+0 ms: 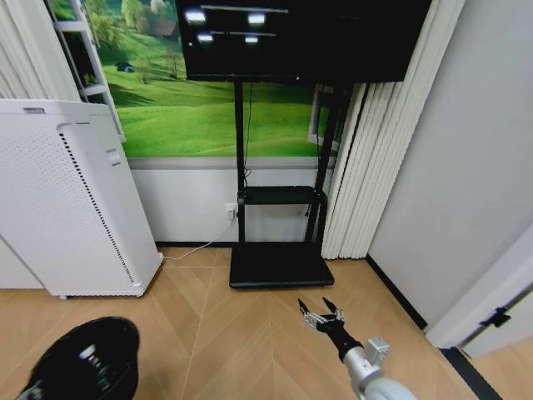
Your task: Pick up the trash bin and place the garbage on the floor into it.
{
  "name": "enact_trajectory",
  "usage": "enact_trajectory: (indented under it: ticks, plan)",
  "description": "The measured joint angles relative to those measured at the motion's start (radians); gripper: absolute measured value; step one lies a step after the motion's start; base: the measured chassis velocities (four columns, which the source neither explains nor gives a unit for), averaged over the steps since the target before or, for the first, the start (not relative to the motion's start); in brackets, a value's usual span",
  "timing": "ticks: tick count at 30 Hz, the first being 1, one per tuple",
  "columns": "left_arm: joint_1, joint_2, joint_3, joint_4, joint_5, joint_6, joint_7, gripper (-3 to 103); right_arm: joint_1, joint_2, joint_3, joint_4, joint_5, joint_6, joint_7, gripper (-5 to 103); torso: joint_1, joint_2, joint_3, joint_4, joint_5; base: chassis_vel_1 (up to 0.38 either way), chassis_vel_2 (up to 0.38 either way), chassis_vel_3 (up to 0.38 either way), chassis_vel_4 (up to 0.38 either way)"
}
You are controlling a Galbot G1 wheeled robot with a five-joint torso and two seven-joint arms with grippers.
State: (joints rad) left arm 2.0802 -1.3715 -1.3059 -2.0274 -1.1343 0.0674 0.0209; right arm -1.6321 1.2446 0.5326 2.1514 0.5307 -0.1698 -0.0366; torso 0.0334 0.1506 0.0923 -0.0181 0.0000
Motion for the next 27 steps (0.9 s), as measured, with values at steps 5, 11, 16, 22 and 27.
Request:
enact_trajectory:
  ticks: [5,11,16,22,27]
  plan:
    - [0.004,0.013,-0.013,0.076,0.006,-0.047,0.02,7,0.006,0.001,-0.002,0.001,0.0,0.0,0.001,100,0.0,0.0,0.0,0.0007,0.0002,0.0,0.0,0.0,0.0]
    - [-0.029,0.009,0.009,0.143,0.026,-0.069,0.027,7,0.01,-0.013,0.001,-0.003,0.001,0.002,0.001,100,0.0,0.0,0.0,0.0005,-0.0001,0.0,0.0,0.0,0.0]
    - [-0.057,0.006,0.025,0.171,0.044,-0.066,0.026,7,0.013,-0.027,-0.001,-0.01,0.005,0.004,0.003,100,0.0,0.0,0.0,0.0002,-0.0001,0.04,0.052,-0.047,-0.046]
    - [-0.085,0.02,0.041,0.223,0.056,-0.066,0.022,7,0.027,-0.031,-0.01,-0.027,0.013,0.004,0.013,100,0.0,0.0,0.0,0.0006,0.0,0.06,0.074,-0.083,-0.074]
    - [-0.111,0.03,0.059,0.245,0.061,-0.065,0.022,7,0.032,-0.032,-0.02,-0.042,0.013,0.015,0.032,100,0.0,0.0,0.0,0.0008,0.0002,0.133,0.126,-0.132,-0.135]
